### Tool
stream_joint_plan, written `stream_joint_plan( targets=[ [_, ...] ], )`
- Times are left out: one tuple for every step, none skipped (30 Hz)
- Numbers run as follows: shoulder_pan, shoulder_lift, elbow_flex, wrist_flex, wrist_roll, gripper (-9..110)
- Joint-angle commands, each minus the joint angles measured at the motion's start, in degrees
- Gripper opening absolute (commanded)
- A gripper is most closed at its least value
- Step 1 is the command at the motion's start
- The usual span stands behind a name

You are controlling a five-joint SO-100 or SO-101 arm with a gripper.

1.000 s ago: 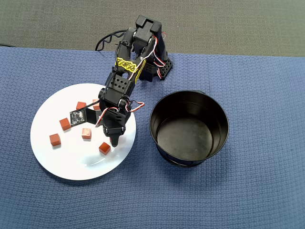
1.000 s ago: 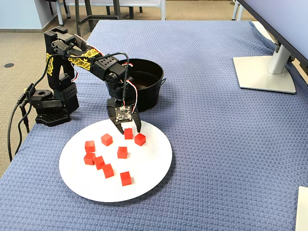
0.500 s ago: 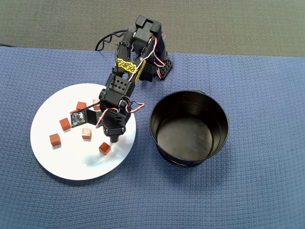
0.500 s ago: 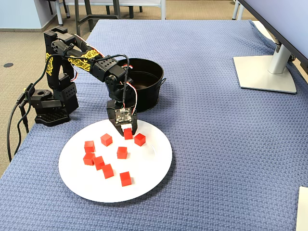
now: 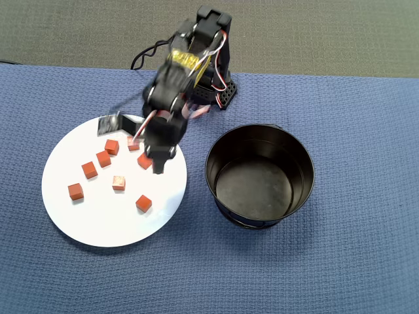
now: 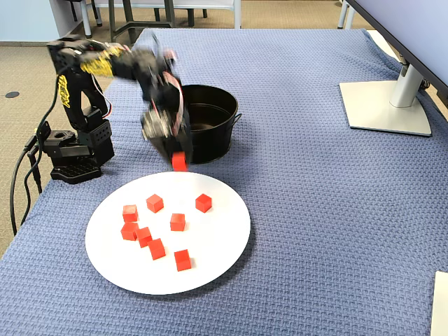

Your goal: Pick up the red cubes from the white plate and place them in the black recipient

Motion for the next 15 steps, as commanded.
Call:
stream_joint_plan(
  targets=[
    [-5.27, 12.22, -10.63, 12.48, 3.87, 0],
    [-7.21, 14.41, -11.51, 13.97, 4.75, 0],
    [-9.4, 16.44, -12.22, 14.77, 5.89, 0],
    [-12.04, 18.11, -12.39, 15.12, 7.12, 0],
    [-15.29, 19.6, -12.13, 15.12, 8.17, 0],
    [-19.07, 20.92, -11.07, 14.68, 8.88, 0],
    [-23.29, 22.06, -9.23, 13.8, 9.76, 0],
    [-27.6, 22.85, -7.03, 12.48, 11.16, 0],
    [-31.64, 23.47, -4.92, 10.9, 12.74, 0],
    [-35.24, 23.64, -2.99, 9.32, 14.77, 0],
    [-38.41, 23.55, -1.49, 7.56, 16.7, 0],
    [-41.13, 22.94, -0.18, 6.15, 18.37, 6],
    [-43.59, 21.71, 0.62, 5.19, 19.16, 22],
    [-45.7, 20.04, 0.79, 5.1, 19.25, 39],
    [-46.85, 18.72, 0.79, 5.1, 19.07, 44]
  ],
)
